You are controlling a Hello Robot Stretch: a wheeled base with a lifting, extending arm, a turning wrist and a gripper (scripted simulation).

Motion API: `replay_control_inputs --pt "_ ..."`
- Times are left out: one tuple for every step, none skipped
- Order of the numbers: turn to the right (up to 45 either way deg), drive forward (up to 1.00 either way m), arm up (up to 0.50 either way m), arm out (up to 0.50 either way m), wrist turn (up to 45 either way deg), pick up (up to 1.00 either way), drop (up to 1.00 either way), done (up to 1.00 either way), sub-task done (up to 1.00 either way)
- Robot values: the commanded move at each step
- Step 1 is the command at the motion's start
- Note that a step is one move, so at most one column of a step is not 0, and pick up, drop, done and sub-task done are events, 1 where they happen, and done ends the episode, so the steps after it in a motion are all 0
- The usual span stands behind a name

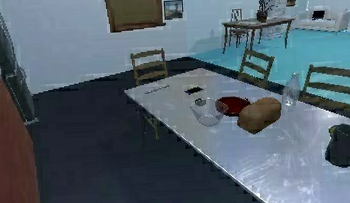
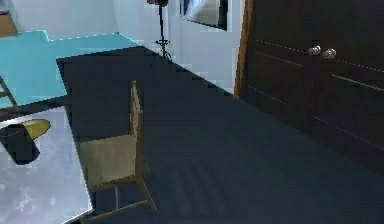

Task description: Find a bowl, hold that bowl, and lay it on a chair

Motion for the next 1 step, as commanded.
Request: replay_control_inputs --pt "0.0 0.6 0.0 0.0 0.0 0.0 0.0 0.0 0.0"
